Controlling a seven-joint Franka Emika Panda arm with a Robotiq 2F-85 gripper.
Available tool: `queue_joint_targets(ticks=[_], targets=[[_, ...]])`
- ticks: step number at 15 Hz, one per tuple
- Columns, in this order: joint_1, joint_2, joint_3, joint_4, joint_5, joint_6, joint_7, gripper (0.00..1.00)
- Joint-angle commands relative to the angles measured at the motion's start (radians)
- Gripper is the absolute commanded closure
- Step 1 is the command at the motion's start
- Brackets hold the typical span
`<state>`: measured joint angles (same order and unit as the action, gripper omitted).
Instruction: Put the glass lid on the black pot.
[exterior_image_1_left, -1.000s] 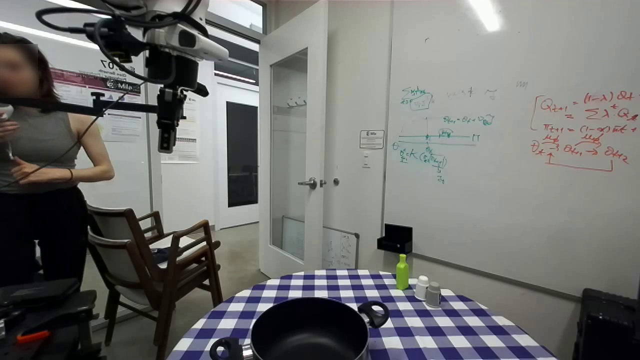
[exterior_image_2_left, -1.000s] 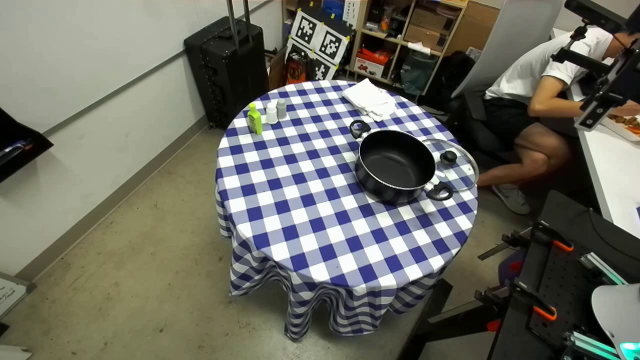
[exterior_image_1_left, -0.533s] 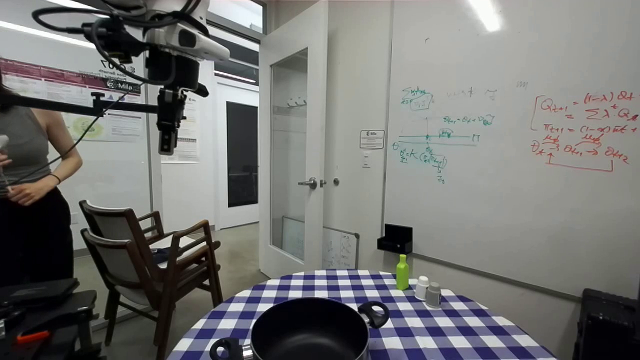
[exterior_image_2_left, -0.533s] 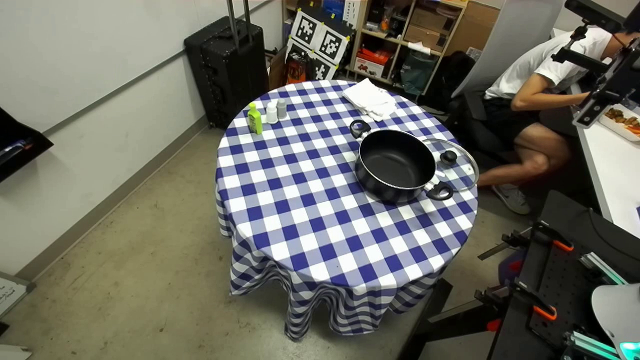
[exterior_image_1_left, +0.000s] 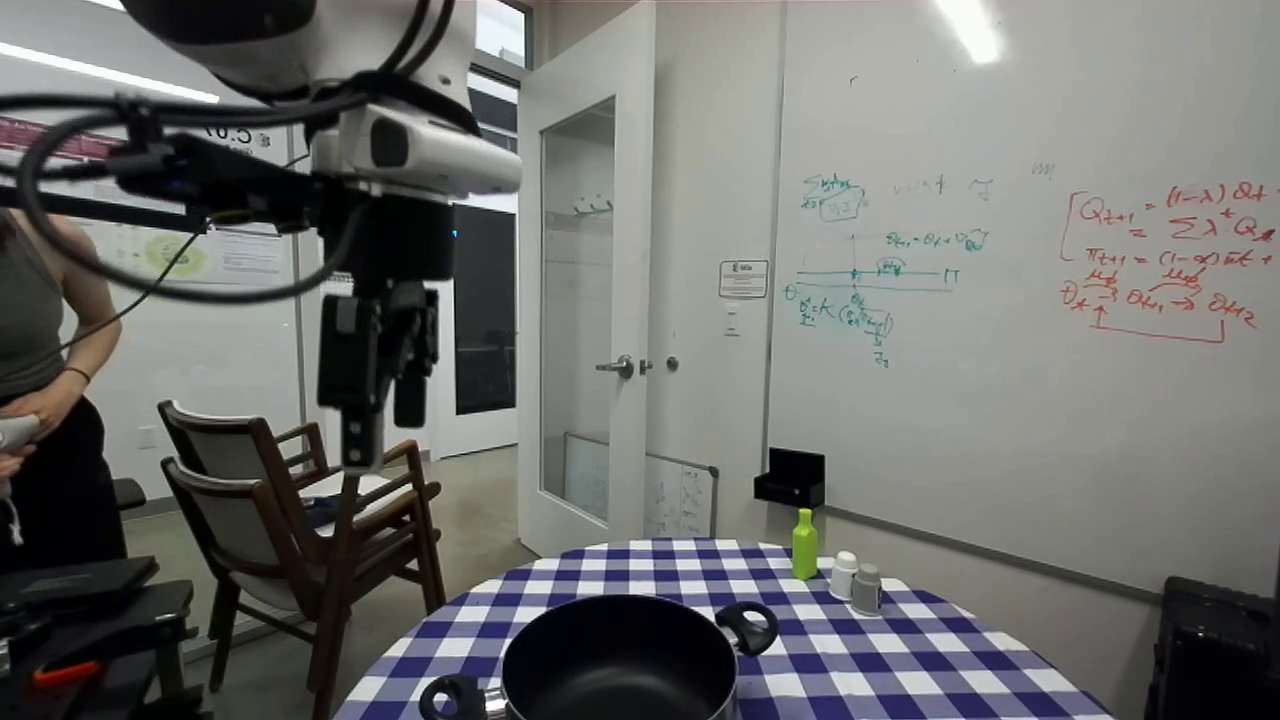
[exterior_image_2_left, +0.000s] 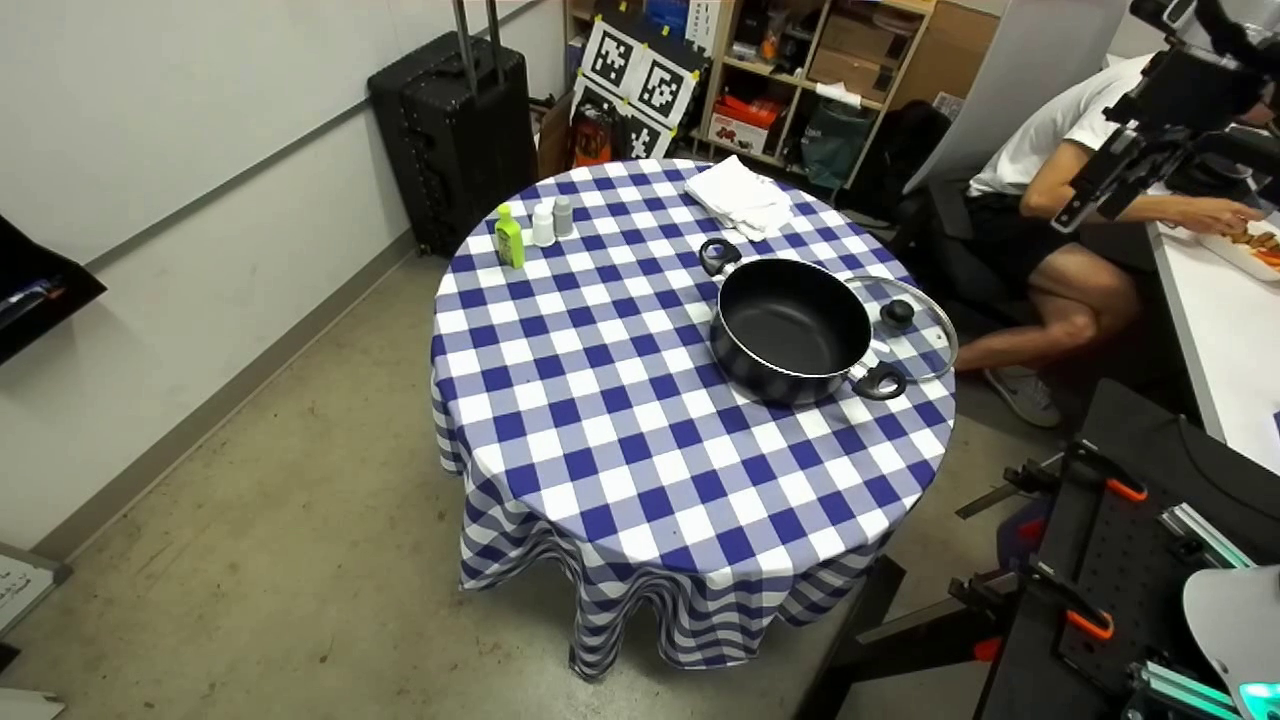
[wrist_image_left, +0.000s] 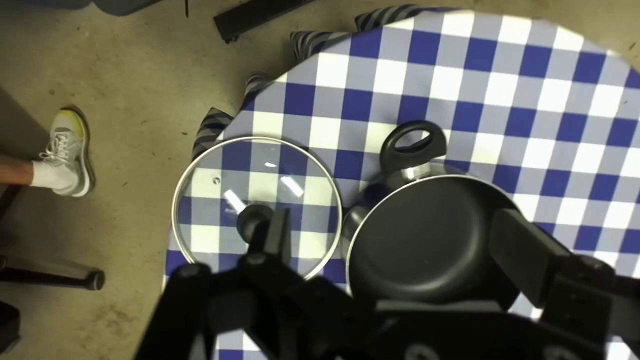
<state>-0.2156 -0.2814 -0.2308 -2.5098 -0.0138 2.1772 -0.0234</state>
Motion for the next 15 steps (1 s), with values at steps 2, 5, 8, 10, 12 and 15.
queue_joint_targets(ticks=[2, 5, 8, 10, 12, 15], targets=[[-0.008, 0.320, -0.065, 0.130, 0.164, 0.146, -0.071, 0.00], [-0.036, 0.511, -0.047, 0.233, 0.311, 0.188, -0.164, 0.00], [-0.099, 0.699, 0.007, 0.373, 0.427, 0.164, -0.230, 0.00], [-0.139, 0.826, 0.037, 0.480, 0.426, 0.144, -0.214, 0.00], [-0.175, 0.946, 0.055, 0.594, 0.398, 0.124, -0.179, 0.00], [-0.202, 1.086, 0.058, 0.747, 0.360, 0.099, -0.118, 0.00]])
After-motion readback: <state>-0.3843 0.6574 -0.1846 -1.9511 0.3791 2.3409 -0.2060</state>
